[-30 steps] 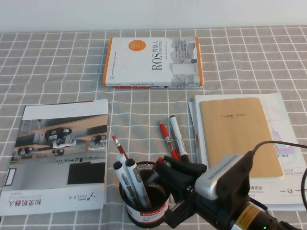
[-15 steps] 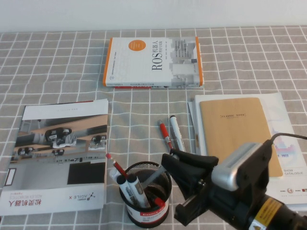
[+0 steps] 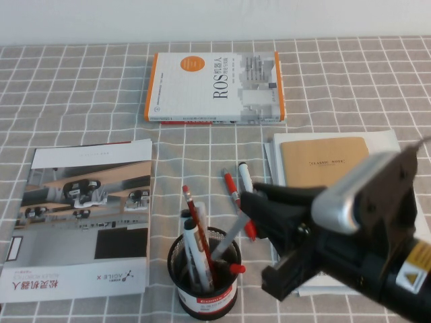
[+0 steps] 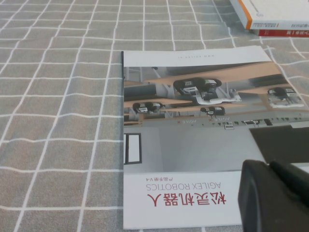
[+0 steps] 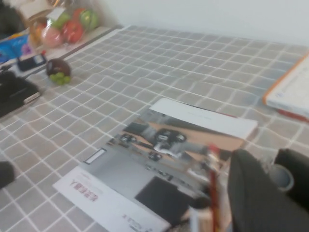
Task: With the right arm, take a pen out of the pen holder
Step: 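Take a marker out of the pen holder and lay it on the table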
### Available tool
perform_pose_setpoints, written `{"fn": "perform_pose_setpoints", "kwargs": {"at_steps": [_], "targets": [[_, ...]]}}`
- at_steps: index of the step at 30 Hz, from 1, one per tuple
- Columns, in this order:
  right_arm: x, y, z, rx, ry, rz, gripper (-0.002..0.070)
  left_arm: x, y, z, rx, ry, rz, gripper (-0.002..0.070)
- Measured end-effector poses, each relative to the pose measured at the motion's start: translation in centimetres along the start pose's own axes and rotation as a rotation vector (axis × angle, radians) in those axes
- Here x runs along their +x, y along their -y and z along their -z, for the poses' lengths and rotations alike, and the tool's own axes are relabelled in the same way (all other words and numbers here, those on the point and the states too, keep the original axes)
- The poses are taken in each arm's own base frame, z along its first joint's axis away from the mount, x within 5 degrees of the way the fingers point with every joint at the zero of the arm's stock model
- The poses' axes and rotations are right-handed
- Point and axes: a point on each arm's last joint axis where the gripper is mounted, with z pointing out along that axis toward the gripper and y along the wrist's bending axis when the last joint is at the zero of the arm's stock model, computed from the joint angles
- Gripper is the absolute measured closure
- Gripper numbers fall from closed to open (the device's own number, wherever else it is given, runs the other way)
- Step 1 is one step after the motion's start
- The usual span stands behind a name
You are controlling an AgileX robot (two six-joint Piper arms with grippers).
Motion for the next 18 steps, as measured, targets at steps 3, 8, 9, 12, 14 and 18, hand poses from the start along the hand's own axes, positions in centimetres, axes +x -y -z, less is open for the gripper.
{"fn": "perform_pose_setpoints", "kwargs": {"at_steps": [3, 8, 9, 12, 14, 18], "targets": [[-2.2, -0.8, -0.2, -0.02, -0.018, 0.058, 0.0626, 0.0, 0.0, 0.0, 0.0, 0.0, 0.0, 0.0678], [-5.4, -1.2, -0.6, -0.033, -0.029, 0.094, 0.0626, 0.0, 0.0, 0.0, 0.0, 0.0, 0.0, 0.0678], [-6.0, -1.0, -0.7, -0.026, -0.025, 0.096, 0.0626, 0.0, 0.0, 0.0, 0.0, 0.0, 0.0, 0.0678], [-7.6, -0.1, -0.8, 0.002, -0.009, 0.108, 0.0626, 0.0, 0.0, 0.0, 0.0, 0.0, 0.0, 0.0678], [-8.4, 0.7, -0.8, 0.03, 0.001, 0.1, 0.0626, 0.0, 0.0, 0.0, 0.0, 0.0, 0.0, 0.0678], [-9.2, 2.5, -0.8, 0.068, -0.003, 0.071, 0.0626, 0.0, 0.0, 0.0, 0.0, 0.0, 0.0, 0.0678]]}}
